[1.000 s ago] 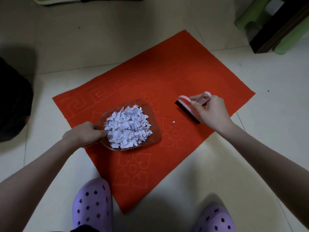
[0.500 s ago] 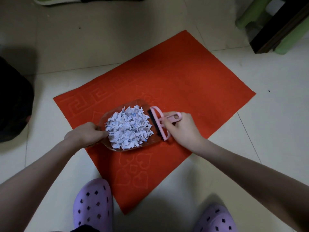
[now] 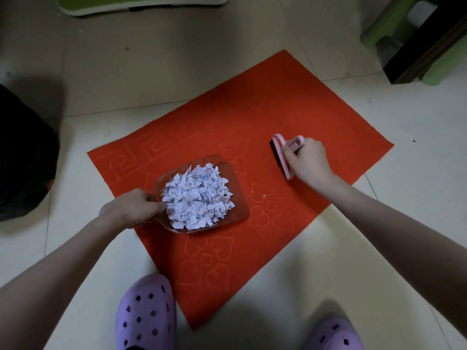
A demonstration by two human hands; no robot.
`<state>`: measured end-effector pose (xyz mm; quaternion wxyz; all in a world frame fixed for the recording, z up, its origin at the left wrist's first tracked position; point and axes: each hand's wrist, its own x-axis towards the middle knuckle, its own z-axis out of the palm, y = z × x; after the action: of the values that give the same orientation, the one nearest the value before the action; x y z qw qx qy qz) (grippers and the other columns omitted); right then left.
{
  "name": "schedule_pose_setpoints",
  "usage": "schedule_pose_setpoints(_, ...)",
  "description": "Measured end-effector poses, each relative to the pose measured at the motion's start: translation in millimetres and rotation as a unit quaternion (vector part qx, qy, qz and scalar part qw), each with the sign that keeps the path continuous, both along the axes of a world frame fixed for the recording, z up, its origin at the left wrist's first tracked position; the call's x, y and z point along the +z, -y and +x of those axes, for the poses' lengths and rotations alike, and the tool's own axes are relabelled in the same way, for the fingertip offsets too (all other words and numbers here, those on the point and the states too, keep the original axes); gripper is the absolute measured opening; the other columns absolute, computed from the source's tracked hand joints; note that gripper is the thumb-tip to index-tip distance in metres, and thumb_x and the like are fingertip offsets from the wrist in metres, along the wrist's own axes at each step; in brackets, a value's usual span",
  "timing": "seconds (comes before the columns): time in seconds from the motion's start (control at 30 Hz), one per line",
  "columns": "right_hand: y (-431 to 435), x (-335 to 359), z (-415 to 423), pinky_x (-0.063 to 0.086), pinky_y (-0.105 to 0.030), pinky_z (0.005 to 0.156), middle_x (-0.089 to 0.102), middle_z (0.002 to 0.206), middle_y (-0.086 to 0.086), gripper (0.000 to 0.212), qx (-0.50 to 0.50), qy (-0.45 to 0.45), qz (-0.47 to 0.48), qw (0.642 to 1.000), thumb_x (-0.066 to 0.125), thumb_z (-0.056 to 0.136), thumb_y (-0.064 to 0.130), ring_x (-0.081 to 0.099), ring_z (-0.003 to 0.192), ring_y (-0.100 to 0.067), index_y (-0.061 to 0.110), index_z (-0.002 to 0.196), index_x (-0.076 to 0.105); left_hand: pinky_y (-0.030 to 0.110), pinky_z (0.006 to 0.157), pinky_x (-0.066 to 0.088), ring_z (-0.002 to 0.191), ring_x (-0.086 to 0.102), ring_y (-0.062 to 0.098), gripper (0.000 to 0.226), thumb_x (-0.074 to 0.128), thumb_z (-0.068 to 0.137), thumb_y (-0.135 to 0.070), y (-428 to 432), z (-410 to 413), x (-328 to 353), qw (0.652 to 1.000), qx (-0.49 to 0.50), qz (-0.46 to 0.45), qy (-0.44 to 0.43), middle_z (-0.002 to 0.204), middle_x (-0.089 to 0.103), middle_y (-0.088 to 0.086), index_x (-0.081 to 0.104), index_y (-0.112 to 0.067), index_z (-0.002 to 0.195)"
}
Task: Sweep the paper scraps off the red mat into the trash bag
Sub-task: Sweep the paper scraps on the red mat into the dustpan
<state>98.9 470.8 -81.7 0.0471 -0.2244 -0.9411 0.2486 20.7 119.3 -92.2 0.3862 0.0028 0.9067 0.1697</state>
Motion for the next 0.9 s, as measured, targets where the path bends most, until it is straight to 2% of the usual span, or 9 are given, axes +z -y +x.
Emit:
schedule_pose_setpoints(0.1, 27, -10, 5, 0.047, -0.034, 0.064, 0.07, 0.071, -0.013, 0.044, 0.045, 0.017, -0.035, 0.998, 0.044, 0.088, 0.043, 0.066, 0.07, -0.032, 0.011, 0.09, 0.074, 0.02, 0.043, 0.03, 0.03, 0.039, 0.013, 0.037, 0.06, 0.082, -0.032, 1, 1, 0, 1.0, 0.003, 0.001, 0.0, 0.04, 0.049, -0.002, 0.055, -0.014, 0.051)
schedule_pose_setpoints(0.2, 54, -9, 16, 0.053, -0.034, 0.067, 0.075, 0.078, -0.005, 0.02, 0.072, -0.029, -0.173, 0.982, 0.057, 0.091, 0.02, 0.071, 0.074, -0.021, 0.014, 0.095, 0.076, 0.02, 0.043, 0.03, 0.03, 0.038, 0.013, 0.036, 0.06, 0.082, -0.033, 0, 2, -4, 1.0, 0.008, 0.002, 0.001, 0.039, 0.049, -0.003, 0.055, -0.013, 0.052)
schedule_pose_setpoints(0.33, 52, 13, 25, 0.056, -0.027, 0.074, 0.074, 0.085, 0.002, 0.015, 0.003, -0.146, -0.254, 0.956, 0.062, 0.091, 0.015, 0.071, 0.081, -0.008, 0.011, 0.097, 0.075, 0.02, 0.044, 0.03, 0.031, 0.039, 0.013, 0.036, 0.061, 0.081, -0.036, 1, 3, -7, 1.0, 0.013, 0.001, 0.008, 0.04, 0.049, -0.003, 0.056, -0.013, 0.053)
schedule_pose_setpoints(0.43, 28, 25, 33, 0.053, -0.025, 0.074, 0.075, 0.086, -0.001, 0.016, -0.017, -0.161, -0.213, 0.964, 0.06, 0.091, 0.016, 0.07, 0.081, -0.01, 0.011, 0.097, 0.075, 0.022, 0.048, 0.032, 0.033, 0.041, 0.015, 0.039, 0.059, 0.067, -0.048, 2, 3, -5, 1.0, 0.011, -0.002, 0.017, 0.04, 0.05, -0.002, 0.055, -0.013, 0.05)
schedule_pose_setpoints(0.53, 12, 15, 38, 0.048, -0.025, 0.056, 0.073, 0.075, -0.004, 0.023, -0.018, -0.078, -0.127, 0.989, 0.054, 0.091, 0.02, 0.064, 0.059, -0.008, 0.012, 0.084, 0.075, 0.024, 0.053, 0.035, 0.036, 0.044, 0.017, 0.041, 0.055, 0.061, -0.051, 4, 2, -6, 1.0, 0.002, -0.001, 0.012, 0.039, 0.052, -0.002, 0.055, -0.012, 0.048)
schedule_pose_setpoints(0.67, 26, -12, 47, 0.052, -0.039, 0.063, 0.07, 0.066, -0.009, 0.032, 0.0, 0.017, -0.093, 0.996, 0.049, 0.09, 0.031, 0.067, 0.064, -0.025, 0.008, 0.081, 0.07, 0.024, 0.054, 0.036, 0.039, 0.045, 0.018, 0.041, 0.057, 0.064, -0.049, 3, 2, -5, 1.0, -0.005, 0.0, 0.006, 0.039, 0.052, -0.002, 0.055, -0.012, 0.047)
schedule_pose_setpoints(0.73, 48, -14, 49, 0.053, -0.037, 0.066, 0.072, 0.071, -0.004, 0.019, 0.024, -0.014, -0.154, 0.988, 0.055, 0.093, 0.023, 0.069, 0.068, -0.021, 0.015, 0.092, 0.072, 0.024, 0.053, 0.036, 0.039, 0.045, 0.018, 0.041, 0.053, 0.058, -0.051, 2, 3, -3, 1.0, -0.007, 0.003, 0.006, 0.039, 0.053, -0.002, 0.056, -0.012, 0.049)
schedule_pose_setpoints(0.8, 65, -4, 45, 0.054, -0.026, 0.066, 0.072, 0.078, 0.007, 0.014, 0.031, -0.077, -0.231, 0.969, 0.059, 0.092, 0.015, 0.069, 0.071, -0.007, 0.015, 0.099, 0.072, 0.024, 0.052, 0.036, 0.038, 0.045, 0.018, 0.04, 0.055, 0.061, -0.05, 1, 4, -2, 1.0, -0.007, 0.004, 0.006, 0.039, 0.053, -0.001, 0.056, -0.012, 0.049)
schedule_pose_setpoints(0.9, 61, 16, 33, 0.051, -0.015, 0.067, 0.07, 0.08, 0.012, 0.013, -0.002, -0.179, -0.281, 0.943, 0.061, 0.092, 0.012, 0.066, 0.071, 0.004, 0.02, 0.094, 0.07, 0.023, 0.05, 0.035, 0.035, 0.043, 0.017, 0.039, 0.06, 0.074, -0.04, 1, 5, -3, 1.0, -0.002, 0.003, 0.004, 0.039, 0.051, -0.001, 0.053, -0.013, 0.046)
